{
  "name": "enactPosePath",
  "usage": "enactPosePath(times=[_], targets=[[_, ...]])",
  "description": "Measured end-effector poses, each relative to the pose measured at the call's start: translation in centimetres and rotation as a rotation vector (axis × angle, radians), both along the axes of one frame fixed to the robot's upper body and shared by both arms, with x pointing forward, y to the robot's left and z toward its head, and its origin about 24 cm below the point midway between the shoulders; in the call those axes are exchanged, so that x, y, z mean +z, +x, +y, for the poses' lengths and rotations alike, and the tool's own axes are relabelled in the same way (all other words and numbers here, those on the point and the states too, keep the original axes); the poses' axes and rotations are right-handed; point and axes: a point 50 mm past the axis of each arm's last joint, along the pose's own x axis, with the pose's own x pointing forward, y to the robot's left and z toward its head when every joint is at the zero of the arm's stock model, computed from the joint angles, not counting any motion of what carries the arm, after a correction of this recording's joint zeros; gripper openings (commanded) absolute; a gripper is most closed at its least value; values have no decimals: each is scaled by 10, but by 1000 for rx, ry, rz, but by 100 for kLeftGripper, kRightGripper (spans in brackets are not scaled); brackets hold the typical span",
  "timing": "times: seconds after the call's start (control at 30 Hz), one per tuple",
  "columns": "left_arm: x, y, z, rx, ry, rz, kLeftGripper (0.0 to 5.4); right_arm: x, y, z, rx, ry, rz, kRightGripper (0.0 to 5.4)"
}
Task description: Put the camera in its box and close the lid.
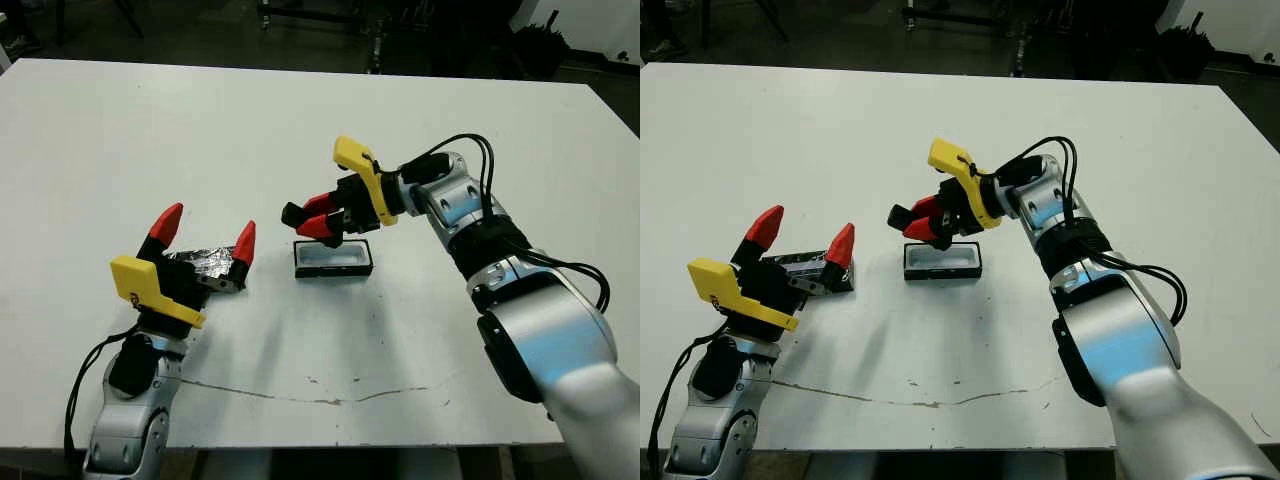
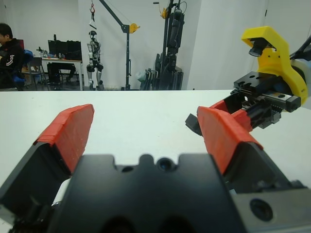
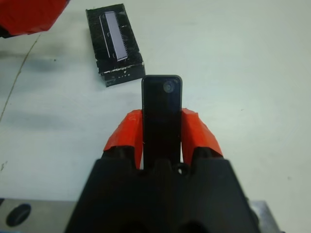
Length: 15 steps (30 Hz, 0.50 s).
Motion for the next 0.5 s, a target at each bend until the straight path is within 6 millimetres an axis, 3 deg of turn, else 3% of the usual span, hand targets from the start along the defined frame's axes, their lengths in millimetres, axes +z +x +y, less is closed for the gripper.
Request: enactPosePath(times=[0.5], targets=[[0,0,0,-2,-3,2,540,-16,-5,-3,10,-49,46,167]])
